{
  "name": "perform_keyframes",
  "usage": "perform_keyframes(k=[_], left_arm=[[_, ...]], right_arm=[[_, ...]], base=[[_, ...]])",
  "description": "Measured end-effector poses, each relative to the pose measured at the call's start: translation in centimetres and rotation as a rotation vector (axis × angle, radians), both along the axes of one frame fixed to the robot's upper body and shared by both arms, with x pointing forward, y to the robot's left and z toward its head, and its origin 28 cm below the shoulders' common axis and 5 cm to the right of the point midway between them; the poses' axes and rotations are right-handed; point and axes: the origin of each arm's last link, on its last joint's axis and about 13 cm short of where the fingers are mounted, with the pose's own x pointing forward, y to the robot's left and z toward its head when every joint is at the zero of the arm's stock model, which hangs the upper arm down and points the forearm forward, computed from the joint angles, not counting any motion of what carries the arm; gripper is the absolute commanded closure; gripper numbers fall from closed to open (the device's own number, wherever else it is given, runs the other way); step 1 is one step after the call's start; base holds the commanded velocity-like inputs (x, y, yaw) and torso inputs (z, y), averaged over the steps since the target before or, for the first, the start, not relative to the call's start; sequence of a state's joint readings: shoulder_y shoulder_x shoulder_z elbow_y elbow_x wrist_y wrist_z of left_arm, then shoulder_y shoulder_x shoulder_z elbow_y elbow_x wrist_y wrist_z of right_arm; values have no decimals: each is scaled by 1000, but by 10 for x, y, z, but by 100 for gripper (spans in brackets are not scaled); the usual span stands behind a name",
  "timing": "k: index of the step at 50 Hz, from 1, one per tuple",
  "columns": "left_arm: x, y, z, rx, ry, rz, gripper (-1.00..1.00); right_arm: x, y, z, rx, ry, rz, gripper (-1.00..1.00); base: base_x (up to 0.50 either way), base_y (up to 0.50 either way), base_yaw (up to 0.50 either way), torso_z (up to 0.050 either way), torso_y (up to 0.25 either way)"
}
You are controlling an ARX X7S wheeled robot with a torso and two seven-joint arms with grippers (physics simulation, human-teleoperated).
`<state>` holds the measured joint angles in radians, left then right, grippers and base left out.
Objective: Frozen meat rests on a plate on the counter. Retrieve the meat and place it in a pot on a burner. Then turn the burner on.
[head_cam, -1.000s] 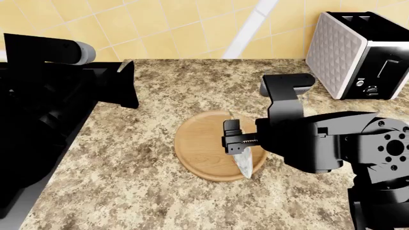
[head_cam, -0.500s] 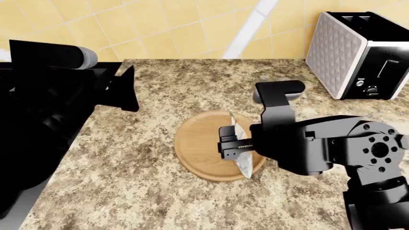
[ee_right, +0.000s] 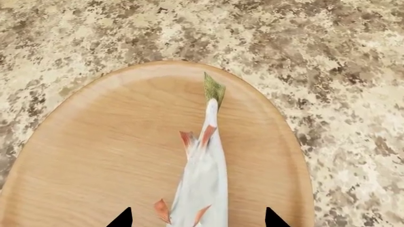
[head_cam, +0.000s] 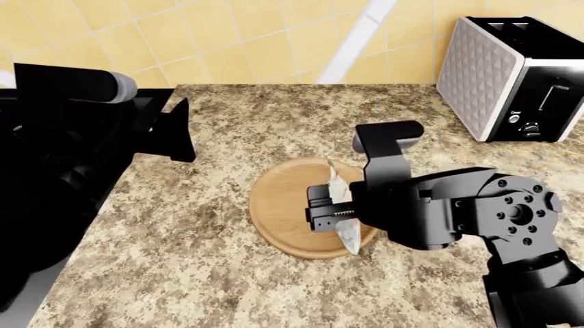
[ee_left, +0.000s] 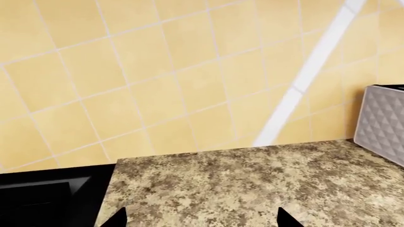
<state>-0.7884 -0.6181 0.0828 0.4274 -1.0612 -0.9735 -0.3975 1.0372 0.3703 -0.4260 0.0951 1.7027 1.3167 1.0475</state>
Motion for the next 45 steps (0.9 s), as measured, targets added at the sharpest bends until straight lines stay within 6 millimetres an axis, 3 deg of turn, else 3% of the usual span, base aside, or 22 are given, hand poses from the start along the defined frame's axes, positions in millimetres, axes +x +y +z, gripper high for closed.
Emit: perform_keyframes(k=[42, 43, 45], left_arm=[[1, 1, -3, 13, -2, 9, -100], [1, 1, -3, 13, -2, 10, -100], [1, 2, -3, 13, -2, 10, -100]], right_arm=[[4, 0, -10, -8, 15, 9, -100], [4, 1, -10, -8, 15, 9, 100], [4, 1, -10, -9, 15, 9, 100]], base=[[0, 0, 0, 0, 0], [0, 0, 0, 0, 0], [0, 0, 0, 0, 0]])
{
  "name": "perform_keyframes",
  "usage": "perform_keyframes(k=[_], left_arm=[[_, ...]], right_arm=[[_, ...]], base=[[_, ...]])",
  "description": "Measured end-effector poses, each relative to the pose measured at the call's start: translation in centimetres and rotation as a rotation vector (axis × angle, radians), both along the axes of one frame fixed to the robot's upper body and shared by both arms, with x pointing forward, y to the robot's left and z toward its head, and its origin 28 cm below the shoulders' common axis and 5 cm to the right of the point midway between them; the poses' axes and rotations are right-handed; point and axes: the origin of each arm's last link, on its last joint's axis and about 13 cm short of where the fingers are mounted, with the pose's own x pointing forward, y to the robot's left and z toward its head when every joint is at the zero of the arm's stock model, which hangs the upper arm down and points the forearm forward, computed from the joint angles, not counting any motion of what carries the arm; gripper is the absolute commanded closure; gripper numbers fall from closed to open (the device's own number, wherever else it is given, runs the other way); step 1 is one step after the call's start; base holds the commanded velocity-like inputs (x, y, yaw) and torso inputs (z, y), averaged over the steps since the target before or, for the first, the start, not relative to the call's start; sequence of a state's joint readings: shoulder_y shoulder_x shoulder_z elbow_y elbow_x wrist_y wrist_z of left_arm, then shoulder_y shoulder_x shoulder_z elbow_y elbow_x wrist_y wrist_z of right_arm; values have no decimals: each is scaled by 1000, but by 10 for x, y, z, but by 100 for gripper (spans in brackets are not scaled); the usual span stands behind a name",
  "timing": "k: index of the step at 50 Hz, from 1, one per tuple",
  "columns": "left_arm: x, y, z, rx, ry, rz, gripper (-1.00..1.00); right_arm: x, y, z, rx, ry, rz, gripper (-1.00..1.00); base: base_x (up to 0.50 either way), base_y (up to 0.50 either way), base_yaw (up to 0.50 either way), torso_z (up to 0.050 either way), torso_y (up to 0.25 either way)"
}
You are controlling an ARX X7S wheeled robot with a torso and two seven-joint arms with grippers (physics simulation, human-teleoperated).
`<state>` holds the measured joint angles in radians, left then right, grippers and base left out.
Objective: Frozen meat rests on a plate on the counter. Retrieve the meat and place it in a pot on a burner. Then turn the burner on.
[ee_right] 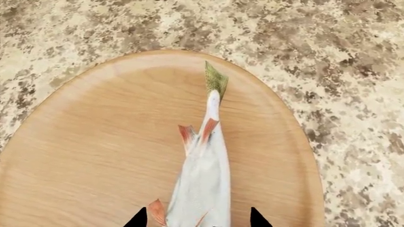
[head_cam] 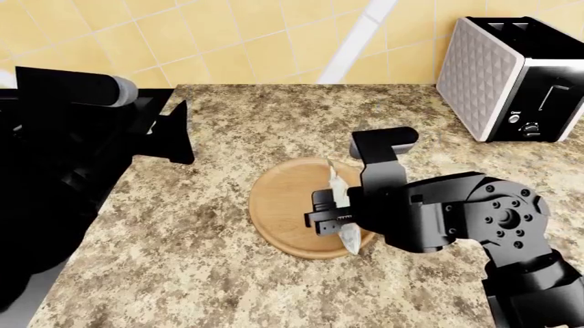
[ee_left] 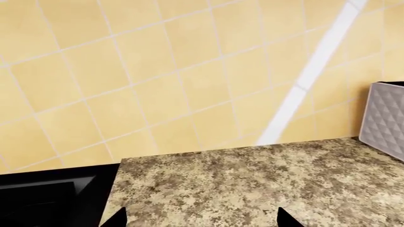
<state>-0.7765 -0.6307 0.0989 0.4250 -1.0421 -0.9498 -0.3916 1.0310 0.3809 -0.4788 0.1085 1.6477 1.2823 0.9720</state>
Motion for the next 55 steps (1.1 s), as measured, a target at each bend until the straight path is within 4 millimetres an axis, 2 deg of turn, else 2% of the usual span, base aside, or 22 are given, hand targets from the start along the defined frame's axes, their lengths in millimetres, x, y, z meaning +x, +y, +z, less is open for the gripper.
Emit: perform_keyframes(k=[16, 28, 44, 55], left_arm=[[-3, 0, 3, 0, -8, 3, -100], [-10, 0, 11, 3, -28, 6, -100], [-25, -3, 27, 16, -68, 7, -100], [-45, -7, 45, 28, -105, 10, -100]], right_arm=[[-5, 1, 3, -2, -19, 7, 100], [-11, 0, 13, 2, -67, -6, 100], [-25, -3, 44, 52, -239, 2, 100], [-45, -9, 72, 109, -389, 19, 100]], base=[[0, 0, 0, 0, 0], [0, 0, 0, 0, 0], [0, 0, 0, 0, 0], [0, 0, 0, 0, 0]])
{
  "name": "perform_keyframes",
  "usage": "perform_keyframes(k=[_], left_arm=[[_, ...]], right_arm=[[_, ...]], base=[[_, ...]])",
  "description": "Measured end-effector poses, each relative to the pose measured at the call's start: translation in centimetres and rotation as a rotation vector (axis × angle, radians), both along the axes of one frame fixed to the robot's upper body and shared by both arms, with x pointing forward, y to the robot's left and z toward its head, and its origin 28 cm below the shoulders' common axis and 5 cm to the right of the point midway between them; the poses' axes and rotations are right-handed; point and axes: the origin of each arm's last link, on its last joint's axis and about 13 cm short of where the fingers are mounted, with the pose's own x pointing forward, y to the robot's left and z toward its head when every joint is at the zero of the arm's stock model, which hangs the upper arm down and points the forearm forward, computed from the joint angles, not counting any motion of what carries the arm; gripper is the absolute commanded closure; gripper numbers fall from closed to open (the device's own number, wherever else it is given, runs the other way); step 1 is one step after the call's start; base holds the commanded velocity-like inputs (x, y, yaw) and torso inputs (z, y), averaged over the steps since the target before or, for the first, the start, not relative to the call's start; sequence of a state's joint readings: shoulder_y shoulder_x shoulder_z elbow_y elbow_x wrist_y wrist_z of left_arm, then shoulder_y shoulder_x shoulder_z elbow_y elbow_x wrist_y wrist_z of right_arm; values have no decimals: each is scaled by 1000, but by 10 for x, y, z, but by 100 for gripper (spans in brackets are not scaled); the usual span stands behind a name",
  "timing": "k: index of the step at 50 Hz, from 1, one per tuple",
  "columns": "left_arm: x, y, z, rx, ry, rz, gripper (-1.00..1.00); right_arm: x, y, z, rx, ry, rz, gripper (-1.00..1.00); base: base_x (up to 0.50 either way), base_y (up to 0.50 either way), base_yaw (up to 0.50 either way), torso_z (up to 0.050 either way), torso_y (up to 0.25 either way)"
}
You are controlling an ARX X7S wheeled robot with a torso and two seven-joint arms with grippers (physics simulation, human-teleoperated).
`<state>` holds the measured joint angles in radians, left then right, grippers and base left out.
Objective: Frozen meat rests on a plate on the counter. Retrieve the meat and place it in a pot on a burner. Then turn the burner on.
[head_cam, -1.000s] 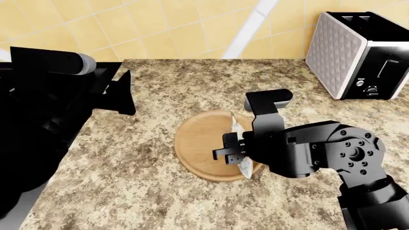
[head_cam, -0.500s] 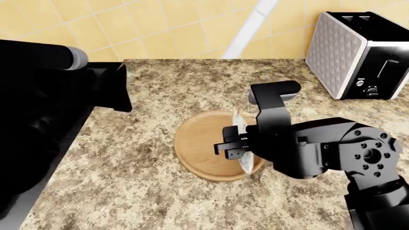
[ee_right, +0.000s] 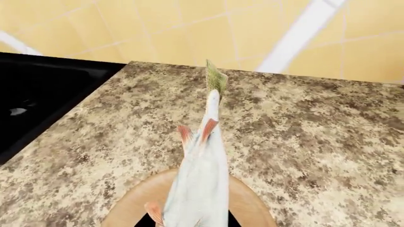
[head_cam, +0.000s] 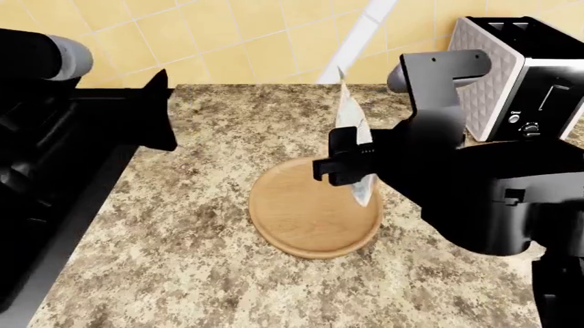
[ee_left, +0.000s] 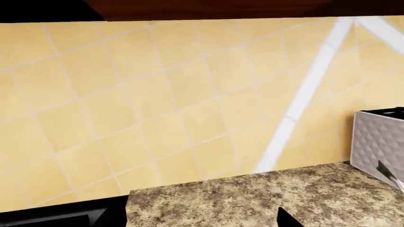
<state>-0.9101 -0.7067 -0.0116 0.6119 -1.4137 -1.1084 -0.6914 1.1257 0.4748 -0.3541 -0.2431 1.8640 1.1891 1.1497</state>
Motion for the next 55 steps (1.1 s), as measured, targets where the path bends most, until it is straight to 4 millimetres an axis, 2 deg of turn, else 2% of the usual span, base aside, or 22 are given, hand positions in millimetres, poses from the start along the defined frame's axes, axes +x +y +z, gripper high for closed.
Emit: perform_keyframes(k=[11, 22, 55], left_arm=[[-20, -1, 19, 10, -45, 15, -100], [-36, 1, 34, 14, -95, 36, -100], [-45, 3, 41, 16, -121, 51, -100]], right_arm=[[-21, -5, 27, 32, -149, 17, 100], [-36, -9, 44, 41, -242, 34, 100], [-45, -9, 51, 24, -288, 61, 100]], base=[[0, 0, 0, 0, 1], [-61, 500, 0, 0, 0], [-98, 500, 0, 0, 0]])
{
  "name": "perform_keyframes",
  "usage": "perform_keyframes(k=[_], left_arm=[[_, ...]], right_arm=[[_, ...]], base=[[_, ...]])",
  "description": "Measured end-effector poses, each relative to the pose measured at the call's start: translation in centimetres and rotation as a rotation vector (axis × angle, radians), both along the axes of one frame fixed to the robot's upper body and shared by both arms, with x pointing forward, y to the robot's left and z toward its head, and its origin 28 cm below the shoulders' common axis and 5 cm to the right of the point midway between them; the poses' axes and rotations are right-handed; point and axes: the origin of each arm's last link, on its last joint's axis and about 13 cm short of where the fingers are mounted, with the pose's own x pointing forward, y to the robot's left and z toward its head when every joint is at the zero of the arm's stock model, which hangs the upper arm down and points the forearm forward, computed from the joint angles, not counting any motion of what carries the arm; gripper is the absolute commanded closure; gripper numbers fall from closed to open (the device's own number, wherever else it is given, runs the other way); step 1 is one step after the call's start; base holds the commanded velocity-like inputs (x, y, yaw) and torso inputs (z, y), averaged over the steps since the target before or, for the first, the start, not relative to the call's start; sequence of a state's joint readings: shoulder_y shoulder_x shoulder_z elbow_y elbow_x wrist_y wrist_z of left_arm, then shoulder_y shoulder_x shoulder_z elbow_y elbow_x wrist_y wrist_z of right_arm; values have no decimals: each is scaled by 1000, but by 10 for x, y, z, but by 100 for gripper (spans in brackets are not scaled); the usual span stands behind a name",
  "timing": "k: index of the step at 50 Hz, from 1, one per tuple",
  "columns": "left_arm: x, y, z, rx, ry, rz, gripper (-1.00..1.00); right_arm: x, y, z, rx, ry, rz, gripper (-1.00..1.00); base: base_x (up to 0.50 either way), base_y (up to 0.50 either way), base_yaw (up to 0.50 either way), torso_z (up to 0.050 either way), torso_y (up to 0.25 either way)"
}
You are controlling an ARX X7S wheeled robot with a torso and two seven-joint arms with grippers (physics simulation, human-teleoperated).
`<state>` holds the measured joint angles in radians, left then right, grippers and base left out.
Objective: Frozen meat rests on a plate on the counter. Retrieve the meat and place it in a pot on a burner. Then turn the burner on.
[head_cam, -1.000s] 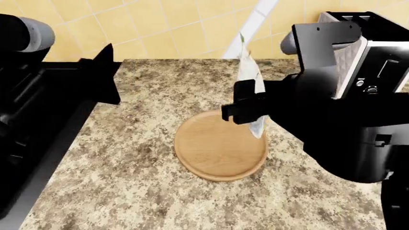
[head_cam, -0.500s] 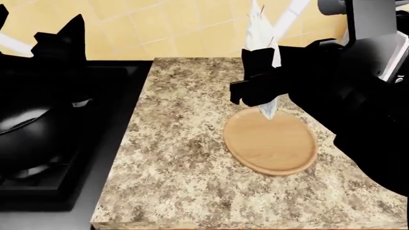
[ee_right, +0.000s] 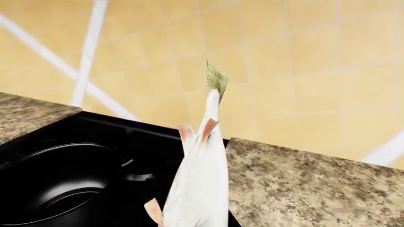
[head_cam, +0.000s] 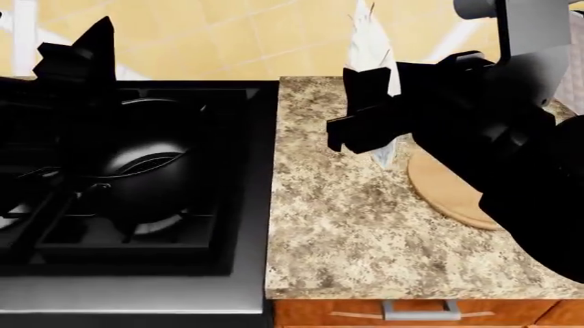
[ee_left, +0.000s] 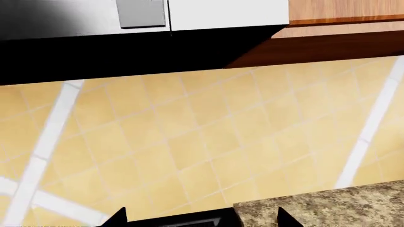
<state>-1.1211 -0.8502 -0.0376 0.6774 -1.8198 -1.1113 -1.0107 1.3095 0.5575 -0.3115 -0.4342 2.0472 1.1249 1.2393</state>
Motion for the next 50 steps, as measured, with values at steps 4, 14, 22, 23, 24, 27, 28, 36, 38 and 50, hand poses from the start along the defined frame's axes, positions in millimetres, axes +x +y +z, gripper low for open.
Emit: perform_keyframes(k=[4, 14, 22, 23, 24, 27, 28, 36, 38, 50], left_arm=[[1, 0, -1, 1, 0, 0, -100], [2, 0, -3, 1, 1, -2, -100], [0, 1, -4, 0, -1, -3, -100], [0, 1, -4, 0, -1, -3, -100], [0, 1, -4, 0, -1, -3, -100], [0, 1, -4, -1, -1, -3, -100], [0, 2, -4, -1, -1, -3, -100], [-1, 2, -5, -3, -1, -2, -100], [-1, 2, -5, -3, -1, -2, -100], [-1, 3, -6, -5, 0, 3, -100]], right_arm=[[0, 0, 0, -7, -3, 3, 100], [-1, 0, 0, -20, -8, 10, 100], [-3, 1, 1, -28, -10, 16, 100], [-3, 1, 1, -28, -10, 16, 100], [-3, 1, 1, -29, -11, 17, 100], [-3, 2, 1, -31, -11, 19, 100], [-3, 2, 1, -32, -10, 19, 100], [-2, 3, 0, -35, -9, 23, 100], [-2, 3, 0, -36, -8, 24, 100], [-2, 4, 0, -35, -7, 30, 100]], base=[[13, 500, 0, 0, 0], [16, 500, 0, 0, 0], [18, 500, 0, 0, 0], [20, 500, 0, 0, 0], [16, 500, 0, 0, 0], [17, 500, 0, 0, 3], [20, 500, 0, 0, 0], [18, 500, 0, 0, 0], [21, 500, 0, 0, 0], [14, 371, 0, 0, 0]])
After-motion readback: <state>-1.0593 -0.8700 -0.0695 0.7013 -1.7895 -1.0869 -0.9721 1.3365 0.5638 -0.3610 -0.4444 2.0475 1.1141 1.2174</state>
